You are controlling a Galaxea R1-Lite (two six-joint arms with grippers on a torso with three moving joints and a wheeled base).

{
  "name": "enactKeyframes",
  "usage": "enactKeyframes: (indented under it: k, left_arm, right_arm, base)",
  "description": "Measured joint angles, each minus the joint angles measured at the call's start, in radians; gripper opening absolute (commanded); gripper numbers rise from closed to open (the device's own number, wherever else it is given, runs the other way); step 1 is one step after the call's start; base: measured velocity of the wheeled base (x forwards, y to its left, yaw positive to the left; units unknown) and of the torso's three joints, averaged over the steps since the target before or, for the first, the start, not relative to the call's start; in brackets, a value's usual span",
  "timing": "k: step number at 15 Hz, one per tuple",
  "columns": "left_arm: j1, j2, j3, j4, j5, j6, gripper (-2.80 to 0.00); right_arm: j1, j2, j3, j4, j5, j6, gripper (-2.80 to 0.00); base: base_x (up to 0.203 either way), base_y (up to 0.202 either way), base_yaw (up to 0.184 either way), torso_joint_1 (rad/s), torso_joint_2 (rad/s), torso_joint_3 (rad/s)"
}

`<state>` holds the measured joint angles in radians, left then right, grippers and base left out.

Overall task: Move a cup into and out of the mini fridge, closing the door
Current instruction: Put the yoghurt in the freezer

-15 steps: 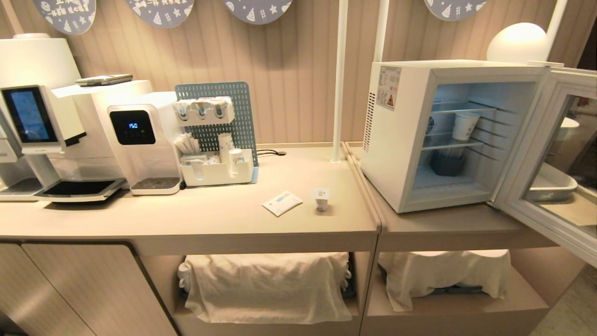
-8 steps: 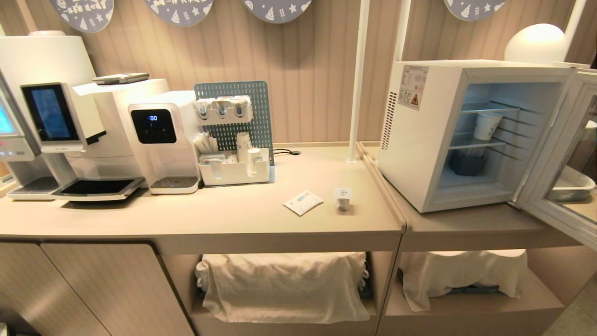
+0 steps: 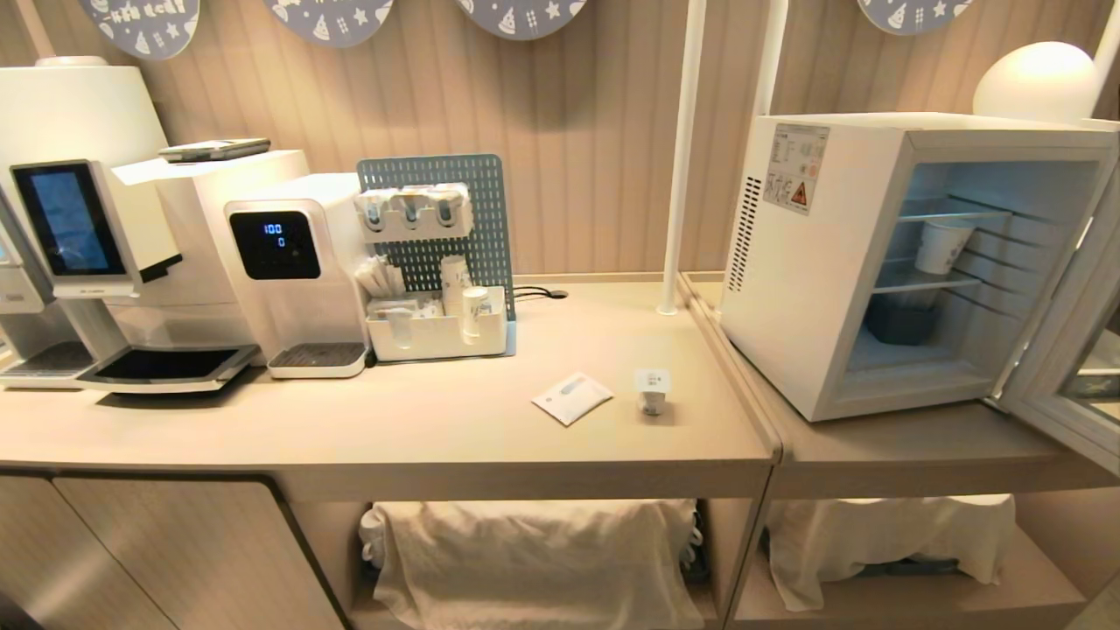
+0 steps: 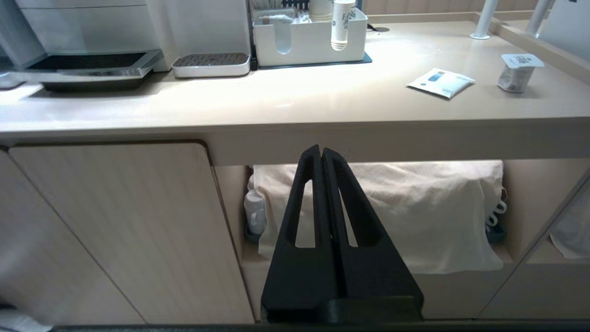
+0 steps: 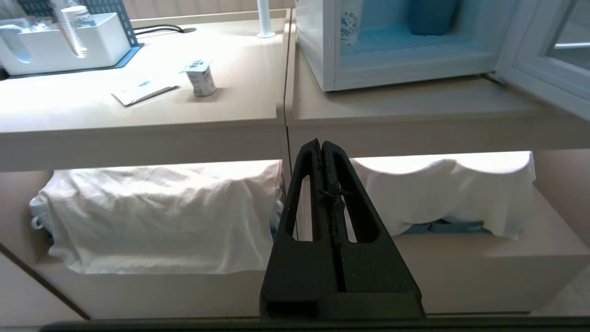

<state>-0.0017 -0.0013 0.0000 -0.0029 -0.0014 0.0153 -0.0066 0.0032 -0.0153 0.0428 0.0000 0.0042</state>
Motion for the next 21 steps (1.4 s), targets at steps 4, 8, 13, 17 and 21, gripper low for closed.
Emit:
enactKeyframes:
  k: [4,8,13,17,21]
  left_arm:
    - [0.0,0.0,0.0,0.001,0.0,-0.004,-2.8]
    - [0.001,0.0,0.0,0.002,0.0,-0.005,-2.8]
    - [0.001,0.0,0.0,0.001,-0.001,-0.003,-2.8]
    - [0.001,0.0,0.0,-0.002,-0.001,-0.009,-2.8]
    - [0.001,0.0,0.0,-0.001,0.0,-0.009,-2.8]
  right_arm:
    - [0.001,0.0,0.0,0.0,0.0,0.0,-2.8]
    - [0.001,0.0,0.0,0.0,0.0,-0.001,-2.8]
    - [0.002,0.037,-0.161,0.038,-0.004,0.0,-2.8]
    - [0.002,0.32,-0.468,0.108,0.013,0.043,-2.8]
    - [0.001,0.719,-0.584,0.045,0.218,0.055,-2.8]
  base:
    - [0.188,0.0,0.004,0.002,0.0,0.005]
    - [0.154,0.0,-0.003,0.0,0.01,0.002]
    - [0.0,0.0,0.0,0.0,0.0,0.0]
    - [0.0,0.0,0.0,0.0,0.0,0.0]
    - [0.0,0.0,0.0,0.0,0.0,0.0]
